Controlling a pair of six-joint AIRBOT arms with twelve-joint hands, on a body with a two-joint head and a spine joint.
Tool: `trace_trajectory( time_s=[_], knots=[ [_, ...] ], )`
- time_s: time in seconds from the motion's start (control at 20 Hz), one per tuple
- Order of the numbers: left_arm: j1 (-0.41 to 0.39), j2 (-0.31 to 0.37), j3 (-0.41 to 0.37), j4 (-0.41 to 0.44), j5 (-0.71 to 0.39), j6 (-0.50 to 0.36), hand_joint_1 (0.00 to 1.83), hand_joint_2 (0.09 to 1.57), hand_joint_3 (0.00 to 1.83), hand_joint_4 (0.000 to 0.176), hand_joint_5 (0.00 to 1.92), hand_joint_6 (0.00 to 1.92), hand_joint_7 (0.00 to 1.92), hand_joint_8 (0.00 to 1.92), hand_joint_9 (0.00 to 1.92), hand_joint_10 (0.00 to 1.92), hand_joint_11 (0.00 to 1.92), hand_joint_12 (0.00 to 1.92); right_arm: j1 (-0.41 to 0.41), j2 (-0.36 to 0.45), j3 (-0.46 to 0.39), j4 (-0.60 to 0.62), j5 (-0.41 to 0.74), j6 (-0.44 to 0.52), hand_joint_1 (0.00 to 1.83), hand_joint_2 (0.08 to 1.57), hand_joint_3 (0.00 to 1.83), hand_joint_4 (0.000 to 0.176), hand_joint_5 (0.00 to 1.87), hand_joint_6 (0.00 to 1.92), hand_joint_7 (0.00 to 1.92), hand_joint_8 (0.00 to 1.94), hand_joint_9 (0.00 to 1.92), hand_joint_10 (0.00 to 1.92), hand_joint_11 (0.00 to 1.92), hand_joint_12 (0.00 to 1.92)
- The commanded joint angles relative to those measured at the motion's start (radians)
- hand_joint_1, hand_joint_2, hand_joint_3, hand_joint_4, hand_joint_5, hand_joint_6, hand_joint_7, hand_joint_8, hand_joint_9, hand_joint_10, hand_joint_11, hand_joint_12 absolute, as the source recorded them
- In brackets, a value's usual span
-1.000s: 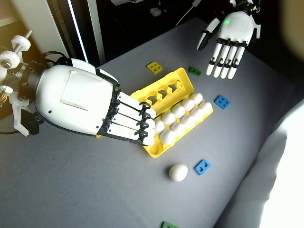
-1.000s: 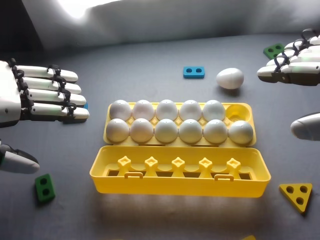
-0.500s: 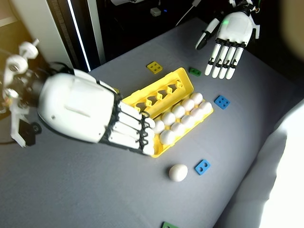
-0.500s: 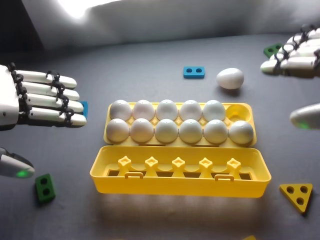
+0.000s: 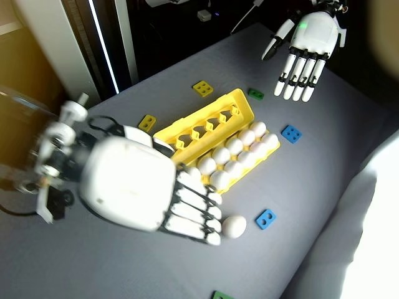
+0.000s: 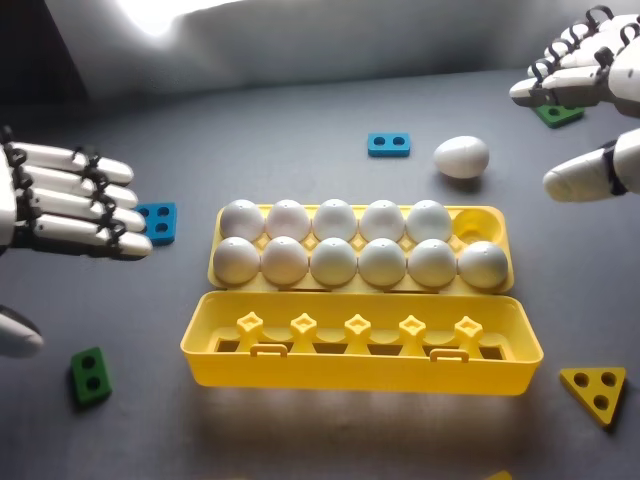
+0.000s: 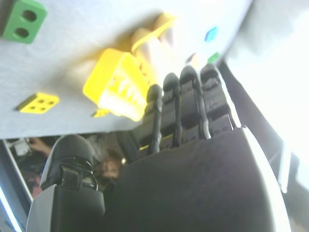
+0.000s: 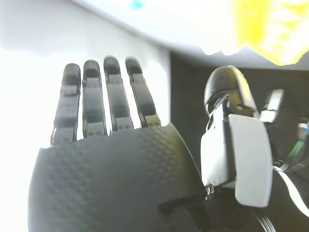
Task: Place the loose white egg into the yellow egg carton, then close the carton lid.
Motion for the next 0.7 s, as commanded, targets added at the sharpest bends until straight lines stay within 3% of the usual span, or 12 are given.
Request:
trace_trajectory(
  time_s=[0.0,0.1,0.15,0.3,0.4,0.45,0.5,0.65],
  knots=[
    [-0.009,0.018,0.017,-0.077,-0.049,-0.021,0.00,1.25,0.00,0.000,0.13,0.00,0.14,0.00,0.10,0.00,0.01,0.01,0.013,-0.004,0.028,0.012,0.062,-0.001,0.00,1.04,0.00,0.052,0.21,0.01,0.09,0.00,0.04,0.00,0.01,0.01],
    [-0.005,0.018,0.020,-0.077,-0.049,-0.057,0.00,1.25,0.00,0.000,0.12,0.00,0.13,0.00,0.09,0.00,0.01,0.01,0.012,-0.037,0.071,0.012,0.056,-0.002,0.00,1.00,0.00,0.064,0.22,0.01,0.09,0.00,0.04,0.00,0.03,0.02],
    [-0.007,0.018,0.018,-0.074,-0.049,-0.066,0.00,1.25,0.00,0.000,0.12,0.00,0.13,0.00,0.09,0.00,0.01,0.01,0.012,-0.057,0.097,0.012,0.055,-0.002,0.00,0.99,0.00,0.054,0.21,0.00,0.09,0.00,0.04,0.00,0.03,0.02],
    [-0.017,0.013,0.025,-0.030,-0.066,-0.071,0.00,1.25,0.00,0.000,0.15,0.01,0.15,0.01,0.11,0.01,0.03,0.02,0.014,-0.114,0.171,0.012,0.062,-0.018,0.00,0.93,0.00,0.048,0.22,0.00,0.07,0.00,0.00,0.00,0.00,0.00],
    [-0.012,0.013,0.033,-0.022,-0.083,-0.077,0.00,1.25,0.00,0.000,0.16,0.01,0.17,0.01,0.13,0.01,0.05,0.03,0.014,-0.156,0.222,0.012,0.076,-0.053,0.05,0.87,0.00,0.075,0.23,0.00,0.00,0.00,0.00,0.00,0.00,0.00],
    [-0.020,0.010,0.037,-0.011,-0.089,-0.099,0.00,1.25,0.00,0.000,0.16,0.01,0.17,0.01,0.13,0.01,0.05,0.03,0.014,-0.174,0.241,0.012,0.078,-0.068,0.05,0.87,0.00,0.075,0.23,0.00,0.00,0.00,0.00,0.00,0.00,0.00],
    [-0.034,0.007,0.041,0.012,-0.101,-0.138,0.00,1.25,0.00,0.000,0.16,0.01,0.18,0.01,0.13,0.01,0.04,0.03,0.014,-0.189,0.257,0.012,0.078,-0.077,0.07,0.84,0.00,0.095,0.23,0.00,0.00,0.00,0.00,0.00,0.01,0.00],
    [-0.068,0.007,0.039,0.061,-0.151,-0.205,0.00,1.25,0.00,0.000,0.18,0.01,0.19,0.01,0.14,0.01,0.05,0.03,0.003,-0.245,0.320,0.012,0.083,-0.079,0.17,0.80,0.00,0.122,0.28,0.01,0.00,0.00,0.00,0.00,0.02,0.01]
  ],
)
